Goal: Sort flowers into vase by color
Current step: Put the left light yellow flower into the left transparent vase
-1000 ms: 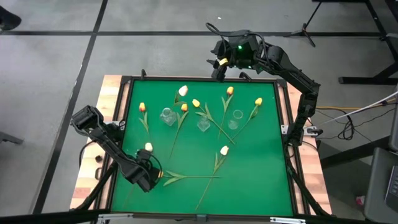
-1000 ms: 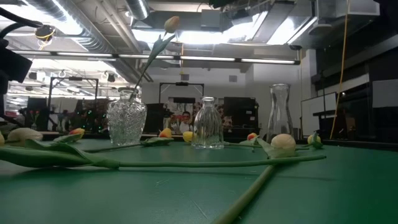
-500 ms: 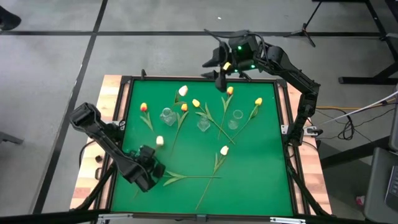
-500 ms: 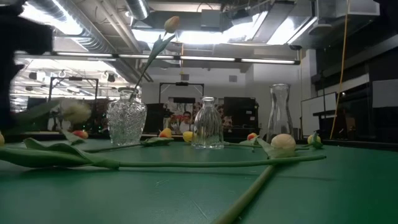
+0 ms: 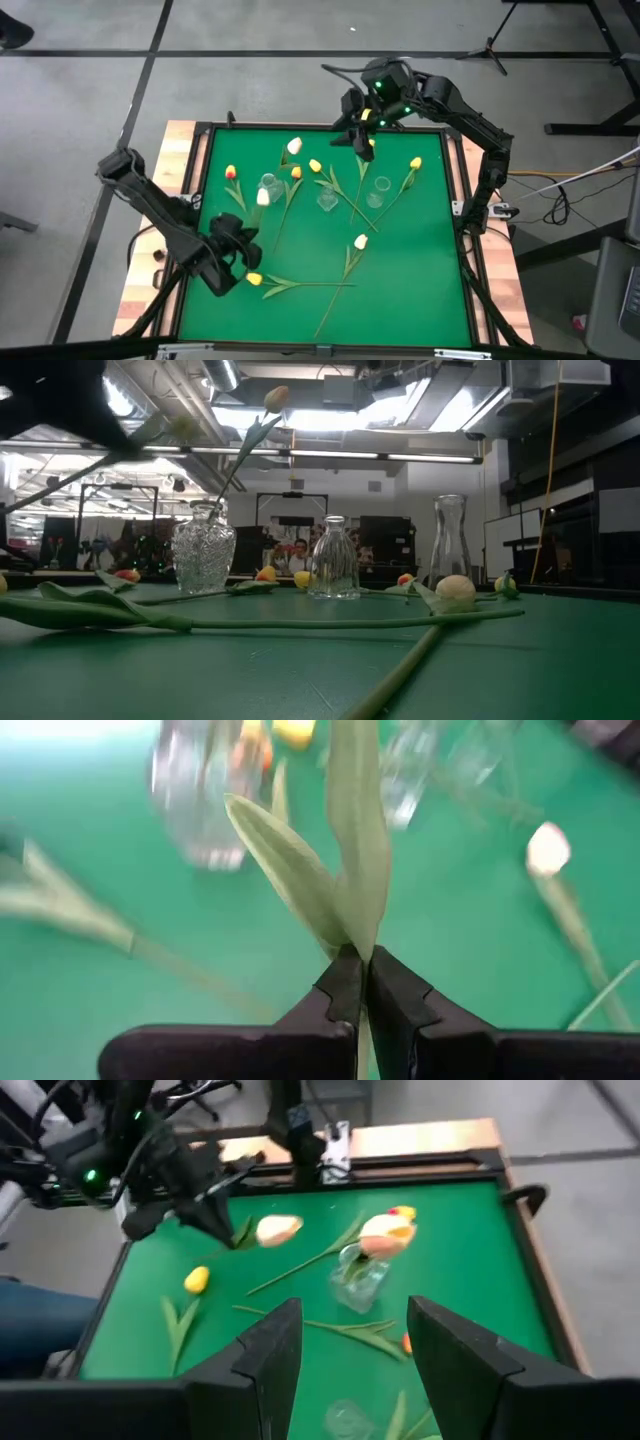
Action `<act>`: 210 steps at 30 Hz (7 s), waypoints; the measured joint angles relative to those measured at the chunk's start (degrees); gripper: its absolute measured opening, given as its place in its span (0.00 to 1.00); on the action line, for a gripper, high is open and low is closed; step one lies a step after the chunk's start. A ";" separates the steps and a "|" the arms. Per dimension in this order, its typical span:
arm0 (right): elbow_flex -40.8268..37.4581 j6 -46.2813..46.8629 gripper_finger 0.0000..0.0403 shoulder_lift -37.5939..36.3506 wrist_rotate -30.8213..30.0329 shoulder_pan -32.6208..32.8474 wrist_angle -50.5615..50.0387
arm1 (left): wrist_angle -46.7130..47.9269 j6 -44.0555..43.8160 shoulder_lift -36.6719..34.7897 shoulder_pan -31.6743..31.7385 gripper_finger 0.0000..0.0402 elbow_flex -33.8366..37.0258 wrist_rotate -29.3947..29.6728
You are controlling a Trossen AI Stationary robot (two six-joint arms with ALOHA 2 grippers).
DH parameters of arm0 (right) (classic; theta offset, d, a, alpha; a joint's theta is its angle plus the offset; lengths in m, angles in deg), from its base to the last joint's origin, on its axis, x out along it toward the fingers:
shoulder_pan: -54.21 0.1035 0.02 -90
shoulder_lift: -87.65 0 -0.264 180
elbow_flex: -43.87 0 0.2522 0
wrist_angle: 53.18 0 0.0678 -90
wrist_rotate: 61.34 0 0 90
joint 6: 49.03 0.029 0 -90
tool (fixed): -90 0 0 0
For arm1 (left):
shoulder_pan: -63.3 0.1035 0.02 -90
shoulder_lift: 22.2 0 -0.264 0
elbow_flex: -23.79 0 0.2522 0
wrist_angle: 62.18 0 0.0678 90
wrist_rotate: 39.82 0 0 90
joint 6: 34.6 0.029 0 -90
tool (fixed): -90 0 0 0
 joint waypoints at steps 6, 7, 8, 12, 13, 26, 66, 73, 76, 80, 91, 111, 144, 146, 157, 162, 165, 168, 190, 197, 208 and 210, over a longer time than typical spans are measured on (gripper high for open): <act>-4.60 -0.12 0.46 0.04 0.34 4.77 4.40 | -1.40 8.39 -7.04 1.60 0.01 0.00 14.68; -5.81 -0.39 0.46 0.04 0.34 5.63 6.28 | -1.83 10.04 -8.10 1.80 0.01 0.00 17.16; -7.10 -0.54 0.46 0.02 0.32 6.57 8.51 | -2.49 11.73 -9.12 2.01 0.01 0.00 19.40; -13.34 -0.53 0.46 0.03 -0.12 10.21 19.82 | -6.53 19.73 -12.22 2.48 0.01 -0.02 26.29; -15.26 -0.62 0.46 0.03 -0.28 11.18 23.68 | -7.59 21.83 -12.79 2.51 0.01 -0.02 27.54; -34.74 2.73 0.46 0.04 -6.61 15.42 54.27 | -12.08 31.25 -14.66 3.04 0.02 -0.02 35.93; -41.91 8.65 0.46 1.49 -9.66 18.35 69.08 | -55.58 103.39 -20.70 19.77 0.02 -0.09 -14.08; -41.91 9.05 0.46 1.49 -9.67 18.37 69.63 | -55.33 103.05 -20.43 21.76 0.02 -0.07 -14.22; -41.91 9.05 0.46 1.49 -9.67 18.37 69.59 | -55.14 103.07 -20.38 21.85 0.02 -0.07 -14.16; -41.91 9.05 0.46 1.49 -10.46 18.37 69.46 | -55.11 103.05 -20.39 21.80 0.02 -0.07 -14.28; -41.90 9.19 0.19 1.49 -12.97 18.38 66.98 | -55.14 102.70 -20.39 21.82 0.02 -0.04 -14.21; -41.89 10.10 0.03 1.49 -17.49 18.37 67.84 | -54.68 101.06 -20.39 21.78 0.16 -0.02 -2.43; -41.80 13.44 0.00 9.64 -38.27 14.89 82.30 | -47.62 102.83 -31.01 10.56 0.28 0.04 25.74; -41.80 13.45 0.00 9.81 -38.24 14.41 81.94 | -47.08 102.60 -31.01 10.56 0.28 0.04 26.38; -41.85 14.34 0.00 9.83 -36.57 13.89 77.33 | -46.76 102.61 -31.03 10.59 0.28 0.02 26.61; -41.87 13.72 0.00 9.86 -36.55 14.22 77.53 | -46.76 102.63 -31.03 10.61 0.28 0.02 26.64; -41.87 13.27 0.00 9.86 -36.54 14.22 77.57 | -46.76 102.61 -31.03 10.61 0.28 0.02 26.64; -41.87 13.27 0.00 9.86 -36.53 14.22 77.47 | -46.76 102.59 -31.03 10.61 0.28 0.02 26.64; -41.87 11.45 0.00 9.79 -33.06 14.61 81.46 | -44.82 99.64 -31.01 10.63 0.28 0.00 26.63; -41.87 11.15 0.00 9.79 -33.64 15.55 78.16 | -44.80 99.64 -31.01 10.63 0.28 0.00 26.63; -41.85 11.87 0.02 10.78 -33.64 15.20 76.72 | -44.78 98.12 -31.01 10.63 0.28 0.00 26.61; -41.78 11.91 0.02 11.99 -33.62 15.22 79.16 | -44.79 98.11 -31.01 10.65 0.28 -0.04 26.61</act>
